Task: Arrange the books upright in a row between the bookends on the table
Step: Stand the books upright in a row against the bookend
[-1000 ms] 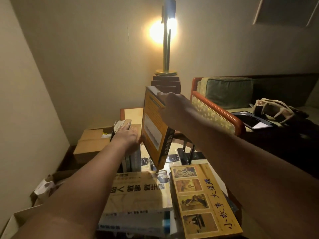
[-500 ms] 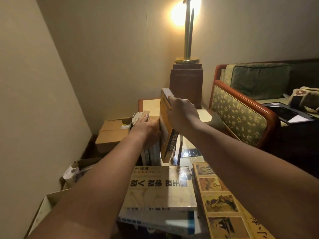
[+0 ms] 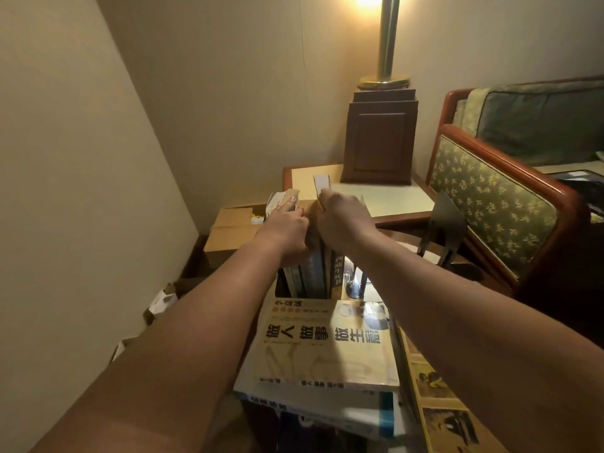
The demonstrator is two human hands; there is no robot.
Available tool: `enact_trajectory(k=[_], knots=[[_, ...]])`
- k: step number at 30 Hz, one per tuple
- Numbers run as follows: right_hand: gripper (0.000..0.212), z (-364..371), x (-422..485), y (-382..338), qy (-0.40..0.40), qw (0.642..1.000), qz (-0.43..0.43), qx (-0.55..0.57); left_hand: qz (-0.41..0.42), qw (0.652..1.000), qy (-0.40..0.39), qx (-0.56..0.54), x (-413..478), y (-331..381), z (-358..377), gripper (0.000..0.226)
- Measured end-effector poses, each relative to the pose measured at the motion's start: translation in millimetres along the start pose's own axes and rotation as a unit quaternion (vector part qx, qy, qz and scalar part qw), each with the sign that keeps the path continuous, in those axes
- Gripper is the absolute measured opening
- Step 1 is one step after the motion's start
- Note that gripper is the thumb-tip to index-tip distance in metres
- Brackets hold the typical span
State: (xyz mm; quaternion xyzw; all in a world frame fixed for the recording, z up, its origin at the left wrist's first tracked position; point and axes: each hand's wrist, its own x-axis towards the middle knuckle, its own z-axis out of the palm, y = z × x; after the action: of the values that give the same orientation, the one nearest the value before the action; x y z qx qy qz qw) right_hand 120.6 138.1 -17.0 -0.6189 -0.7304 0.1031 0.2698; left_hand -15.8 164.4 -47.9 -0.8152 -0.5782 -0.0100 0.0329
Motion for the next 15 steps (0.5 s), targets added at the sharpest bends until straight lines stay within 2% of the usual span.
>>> enact_trajectory(k=[2, 7, 11, 13, 15], knots=[[0.023, 6, 1, -1, -0.006, 0.999, 0.011, 0.032, -0.012, 1.0, 0.003, -0.01, 1, -3, 4, 0.051], [0.057, 34, -12, 8, -0.023, 0.976, 0.032, 0.215, -0.035, 0.999, 0.014, -0.032, -5, -12, 6, 0.043], [0.052, 75, -32, 32, -0.085, 0.901, 0.013, 0.425, -0.037, 0.999, 0.017, -0.023, -10, -14, 3, 0.045], [0.059, 94, -41, 45, -0.105, 0.876, 0.031, 0.47, -0.029, 0.999, 0.013, -0.023, -11, -16, 2, 0.046], [0.075, 106, -41, 54, -0.116, 0.843, 0.085, 0.518, -0.024, 0.999, 0.008, -0.022, -12, -14, 0, 0.044]])
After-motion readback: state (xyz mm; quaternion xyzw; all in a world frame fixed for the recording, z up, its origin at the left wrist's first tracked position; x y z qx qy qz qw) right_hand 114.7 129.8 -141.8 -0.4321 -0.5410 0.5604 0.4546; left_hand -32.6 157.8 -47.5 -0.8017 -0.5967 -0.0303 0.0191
